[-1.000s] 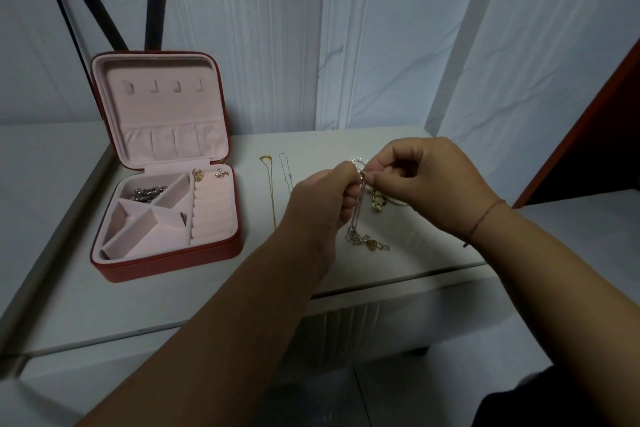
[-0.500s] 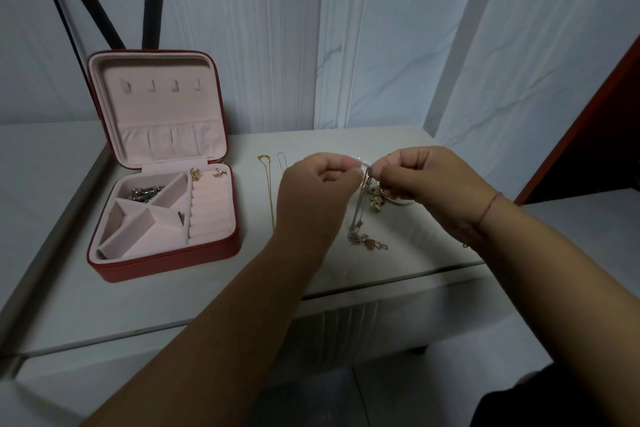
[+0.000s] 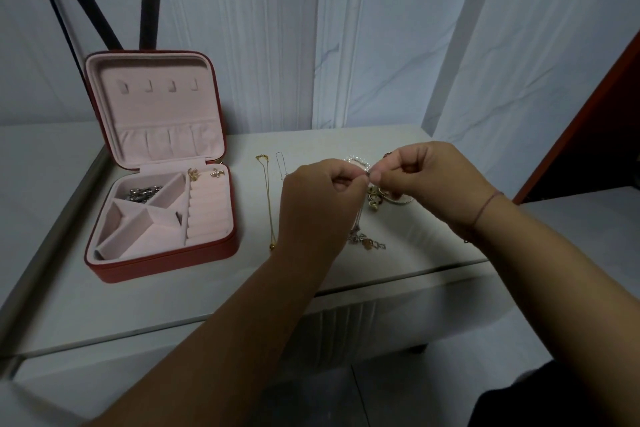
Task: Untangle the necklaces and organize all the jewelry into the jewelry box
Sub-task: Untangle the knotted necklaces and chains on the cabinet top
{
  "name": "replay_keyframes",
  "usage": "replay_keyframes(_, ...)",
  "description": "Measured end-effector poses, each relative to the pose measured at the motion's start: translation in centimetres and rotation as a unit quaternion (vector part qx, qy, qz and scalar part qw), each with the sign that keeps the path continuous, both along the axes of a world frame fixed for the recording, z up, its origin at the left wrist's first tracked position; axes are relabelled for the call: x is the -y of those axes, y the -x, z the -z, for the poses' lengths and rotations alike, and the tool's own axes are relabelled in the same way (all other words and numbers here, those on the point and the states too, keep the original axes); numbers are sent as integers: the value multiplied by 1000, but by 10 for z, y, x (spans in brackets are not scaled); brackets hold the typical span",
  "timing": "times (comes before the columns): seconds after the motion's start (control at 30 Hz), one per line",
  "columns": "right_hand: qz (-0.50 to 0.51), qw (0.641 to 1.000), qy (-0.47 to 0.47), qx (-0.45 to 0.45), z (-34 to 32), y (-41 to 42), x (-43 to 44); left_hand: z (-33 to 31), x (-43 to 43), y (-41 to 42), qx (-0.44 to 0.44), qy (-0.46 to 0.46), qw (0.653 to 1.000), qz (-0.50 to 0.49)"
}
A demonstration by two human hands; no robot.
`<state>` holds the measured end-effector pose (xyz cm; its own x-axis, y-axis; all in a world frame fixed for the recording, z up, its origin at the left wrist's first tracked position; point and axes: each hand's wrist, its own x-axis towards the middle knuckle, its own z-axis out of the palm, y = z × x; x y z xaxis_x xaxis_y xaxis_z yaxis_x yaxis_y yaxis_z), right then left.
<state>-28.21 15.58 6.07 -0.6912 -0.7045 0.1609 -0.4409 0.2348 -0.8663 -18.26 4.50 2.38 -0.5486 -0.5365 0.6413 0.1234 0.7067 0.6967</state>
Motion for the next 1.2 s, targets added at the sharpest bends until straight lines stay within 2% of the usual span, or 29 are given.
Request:
replay_keyframes(0.17, 5, 992, -38, -122, -3, 1, 1, 0, 1, 0, 5, 13, 1000, 3)
replay_keyframes(0.37, -23, 993, -46, -106, -2, 0, 2, 5, -1, 0, 36, 3, 999, -4)
replay_keyframes(0.47, -28, 992, -55, -107, 1, 2, 2, 5, -2, 1, 60, -39, 997, 3)
replay_keyframes(0.7, -29, 1000, -5, -1, 5, 1, 2, 1, -3, 3, 111, -208, 968, 84)
replay_keyframes(0.9, -28, 996, 13, 82, 6, 1, 4, 0, -1, 3, 104, -363, 916, 136)
replay_keyframes(1.03, -19, 991, 29, 131, 5, 1, 5, 2, 5, 3, 74, -360, 920, 134)
replay_keyframes(1.2, -48, 984, 17, 170, 1, 1, 3, -2, 8, 0, 74, -272, 947, 158)
